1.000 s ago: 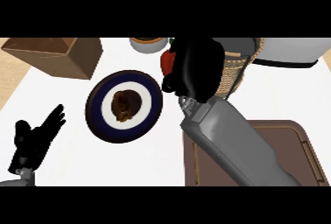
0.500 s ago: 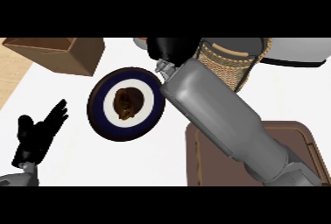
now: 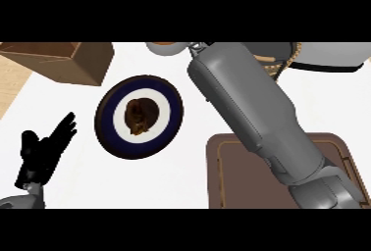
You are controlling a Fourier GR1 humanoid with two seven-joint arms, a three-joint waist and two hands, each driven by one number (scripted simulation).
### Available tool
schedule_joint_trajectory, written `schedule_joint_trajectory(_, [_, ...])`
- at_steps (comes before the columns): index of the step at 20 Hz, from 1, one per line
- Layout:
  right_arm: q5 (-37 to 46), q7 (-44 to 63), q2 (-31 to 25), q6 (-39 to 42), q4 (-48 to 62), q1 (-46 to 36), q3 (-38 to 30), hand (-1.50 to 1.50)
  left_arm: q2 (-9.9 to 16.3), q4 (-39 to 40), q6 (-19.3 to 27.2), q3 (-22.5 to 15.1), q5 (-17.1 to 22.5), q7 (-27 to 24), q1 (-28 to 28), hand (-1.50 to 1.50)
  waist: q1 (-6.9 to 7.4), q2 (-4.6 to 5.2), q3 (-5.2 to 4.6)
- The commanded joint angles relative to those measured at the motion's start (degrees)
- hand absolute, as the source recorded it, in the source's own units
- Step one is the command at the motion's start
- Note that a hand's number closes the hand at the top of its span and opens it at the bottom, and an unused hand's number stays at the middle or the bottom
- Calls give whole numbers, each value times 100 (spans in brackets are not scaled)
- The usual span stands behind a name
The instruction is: Pick the bell pepper from the tray and place it in the tiered basket
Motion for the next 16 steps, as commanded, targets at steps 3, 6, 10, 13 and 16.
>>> schedule_joint_trajectory(3, [-193, -365, 38, -1344, 1114, -282, -692, 150, 79, 383, -91, 226, 96, -255, -35, 0, -162, 2, -3])
schedule_joint_trajectory(6, [-387, -809, -21, -1569, 1689, -517, -1022, 150, 2, 70, 77, 126, 0, 19, -129, 0, -160, -8, 4])
schedule_joint_trajectory(10, [691, -706, -688, 683, 2638, -1034, -42, 150, -6, 36, -21, 43, -17, -53, 117, 0, -90, -14, -15])
schedule_joint_trajectory(13, [761, -1125, -894, 1132, 2940, -1402, 24, 150, -217, 12, 215, 25, -92, -167, 187, 0, -150, -38, -6])
schedule_joint_trajectory(16, [783, -1469, -861, 1255, 3304, -1562, 12, 150, -165, 15, 34, -4, -49, -183, 246, 0, -141, -25, -2])
